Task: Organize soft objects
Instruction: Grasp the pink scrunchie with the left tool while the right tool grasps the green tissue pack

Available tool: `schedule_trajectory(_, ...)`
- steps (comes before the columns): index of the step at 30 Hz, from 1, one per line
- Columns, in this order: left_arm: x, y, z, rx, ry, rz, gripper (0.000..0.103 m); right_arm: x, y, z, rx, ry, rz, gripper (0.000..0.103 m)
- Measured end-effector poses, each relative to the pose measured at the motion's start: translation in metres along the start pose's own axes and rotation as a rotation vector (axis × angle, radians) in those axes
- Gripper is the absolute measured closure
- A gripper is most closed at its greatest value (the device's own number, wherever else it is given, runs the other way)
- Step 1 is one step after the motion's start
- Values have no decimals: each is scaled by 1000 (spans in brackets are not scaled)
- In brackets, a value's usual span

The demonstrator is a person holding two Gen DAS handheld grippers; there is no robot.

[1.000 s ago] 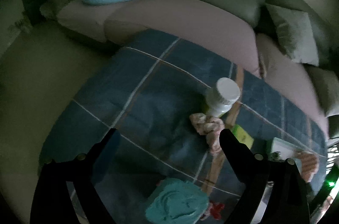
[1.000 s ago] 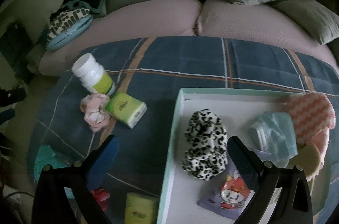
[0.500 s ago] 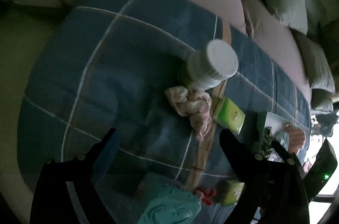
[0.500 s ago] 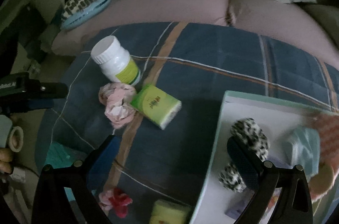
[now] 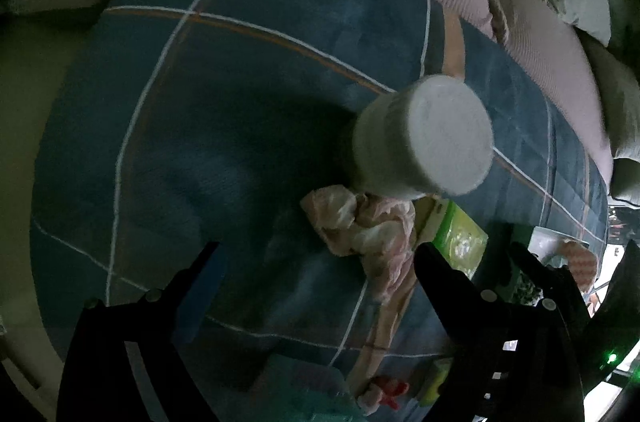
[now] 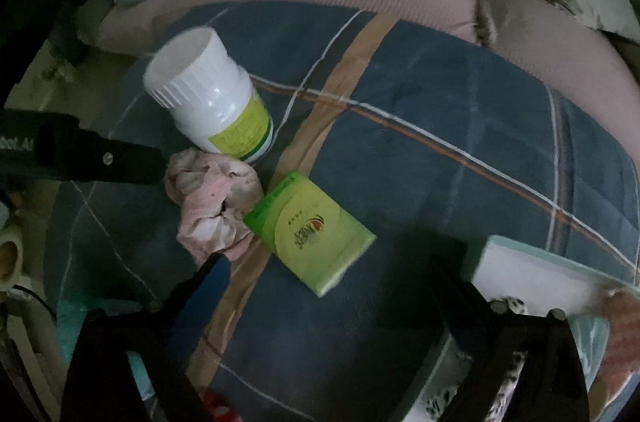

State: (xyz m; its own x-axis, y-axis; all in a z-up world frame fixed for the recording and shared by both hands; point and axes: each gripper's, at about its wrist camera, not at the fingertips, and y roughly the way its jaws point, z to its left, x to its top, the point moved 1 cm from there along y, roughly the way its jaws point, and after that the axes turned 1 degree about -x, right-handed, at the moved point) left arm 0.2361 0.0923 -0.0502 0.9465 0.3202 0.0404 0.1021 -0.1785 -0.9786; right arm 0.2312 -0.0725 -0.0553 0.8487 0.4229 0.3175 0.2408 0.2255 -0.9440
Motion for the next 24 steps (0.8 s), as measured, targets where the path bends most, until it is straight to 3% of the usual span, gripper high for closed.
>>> schedule_trajectory(22,18,47,-2,28,-17,74,9,18,34,5,-1,-3,45,13)
schedule_trajectory(24,19,47,-1,26,-18,73,11,21,34,4,-3,-1,39,18)
